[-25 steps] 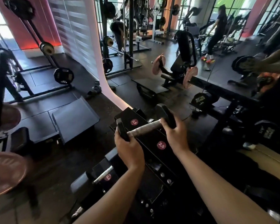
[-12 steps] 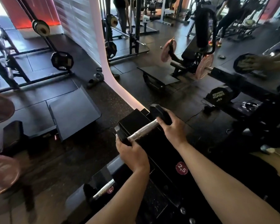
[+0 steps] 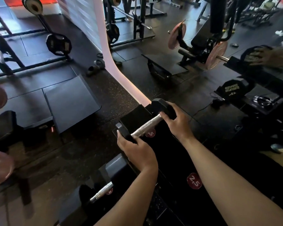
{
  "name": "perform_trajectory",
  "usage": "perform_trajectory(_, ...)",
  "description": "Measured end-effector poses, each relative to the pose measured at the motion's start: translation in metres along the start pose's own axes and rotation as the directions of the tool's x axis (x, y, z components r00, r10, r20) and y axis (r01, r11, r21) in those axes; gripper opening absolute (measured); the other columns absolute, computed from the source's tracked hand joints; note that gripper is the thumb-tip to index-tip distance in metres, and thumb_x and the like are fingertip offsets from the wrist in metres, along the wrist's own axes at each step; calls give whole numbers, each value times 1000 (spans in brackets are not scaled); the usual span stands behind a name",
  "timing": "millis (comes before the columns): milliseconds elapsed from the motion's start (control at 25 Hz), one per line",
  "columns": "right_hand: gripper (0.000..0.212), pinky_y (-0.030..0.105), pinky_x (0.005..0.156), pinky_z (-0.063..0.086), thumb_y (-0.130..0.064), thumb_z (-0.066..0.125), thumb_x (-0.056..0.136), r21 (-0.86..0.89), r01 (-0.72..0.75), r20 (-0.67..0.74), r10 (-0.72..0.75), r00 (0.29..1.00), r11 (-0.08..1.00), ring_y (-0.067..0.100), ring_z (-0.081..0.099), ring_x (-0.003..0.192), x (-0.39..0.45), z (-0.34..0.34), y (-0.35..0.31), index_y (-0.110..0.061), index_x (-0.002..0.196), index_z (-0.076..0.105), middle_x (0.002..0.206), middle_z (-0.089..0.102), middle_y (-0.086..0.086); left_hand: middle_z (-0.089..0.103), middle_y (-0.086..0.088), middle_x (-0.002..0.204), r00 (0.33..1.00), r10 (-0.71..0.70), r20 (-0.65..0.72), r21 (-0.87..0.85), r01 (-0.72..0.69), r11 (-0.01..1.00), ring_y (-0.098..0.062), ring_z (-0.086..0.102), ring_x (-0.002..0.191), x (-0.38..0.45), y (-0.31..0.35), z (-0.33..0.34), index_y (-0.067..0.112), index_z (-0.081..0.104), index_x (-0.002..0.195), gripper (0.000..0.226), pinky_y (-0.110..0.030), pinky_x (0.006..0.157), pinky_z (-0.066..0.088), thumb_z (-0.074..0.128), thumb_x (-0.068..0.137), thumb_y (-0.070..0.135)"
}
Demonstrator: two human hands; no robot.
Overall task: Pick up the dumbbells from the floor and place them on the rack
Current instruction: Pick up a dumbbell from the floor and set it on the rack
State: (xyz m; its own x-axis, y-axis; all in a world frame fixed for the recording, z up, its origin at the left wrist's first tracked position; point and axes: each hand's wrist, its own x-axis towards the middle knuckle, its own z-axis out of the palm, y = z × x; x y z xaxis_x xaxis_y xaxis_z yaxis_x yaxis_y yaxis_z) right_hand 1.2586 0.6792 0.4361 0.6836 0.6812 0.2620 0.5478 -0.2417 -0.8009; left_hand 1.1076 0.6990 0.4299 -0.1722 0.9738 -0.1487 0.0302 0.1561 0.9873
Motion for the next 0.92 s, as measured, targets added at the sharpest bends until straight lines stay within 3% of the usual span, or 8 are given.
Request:
perform_trajectory(160,36,-4,82,35,-43,68,90,-17,-55,19,56,998,998,-25,53,98,-7,-10,0,-35,124,62,101,59,-39,47,-6,142,1000,2,-12,5,-2,1000,-26,53,127,-9,0,-3,22,40,149,55,-48,107,46,55,97,9)
perform_trajectory(240,35,1,81,39,-49,67,89,-29,-114,71,116,991,993,-13,59,98,-14,-17,0,-35,121,63,98,64,-29,48,-6,141,1000,-9,24,-3,9,1000,-26,54,125,-17,-1,-9,27,40,147,55,-46,106,46,57,97,12)
perform_trajectory(360,38,22,89,48,-49,68,89,-41,-166,128,170,977,985,8,64,104,-16,-23,-5,-26,119,65,105,70,-10,46,-8,144,995,-72,72,0,72,997,-28,55,124,-18,3,-16,29,39,147,56,-36,99,44,60,97,17)
perform_trajectory(520,43,27,94,49,-48,67,88,-53,-167,141,173,975,984,13,64,110,-27,-36,-21,-23,124,64,114,71,-4,38,-9,152,980,-144,135,14,144,990,-26,46,132,-23,20,-26,21,31,154,65,-32,98,36,60,96,23)
perform_trajectory(640,44,33,100,49,-40,65,92,4,-198,126,196,973,980,14,63,114,-41,-53,-38,-24,134,59,124,68,-2,28,-10,160,986,-22,165,44,15,999,-25,29,146,-32,40,-35,17,24,157,73,-32,112,24,62,95,25)
perform_trajectory(720,43,30,97,52,-35,64,95,94,-223,98,214,972,970,11,65,110,-53,-71,-54,-23,136,58,123,67,0,26,-10,162,976,68,205,89,-88,992,-25,22,150,-43,56,-39,16,25,157,74,-45,122,17,63,95,28)
perform_trajectory(840,38,10,82,50,-34,59,98,163,-228,21,228,973,960,-7,65,96,-79,-107,-75,-24,135,59,118,67,-2,27,-10,164,935,162,316,121,-209,971,-24,16,153,-66,81,-42,13,29,157,72,-52,123,9,62,96,32)
perform_trajectory(920,37,4,76,44,-35,56,100,193,-237,-58,253,966,952,-9,63,95,-103,-138,-86,-25,135,59,118,67,-3,33,-9,161,871,252,421,79,-312,947,-23,21,152,-84,95,-42,12,35,154,66,-51,123,14,61,97,32)
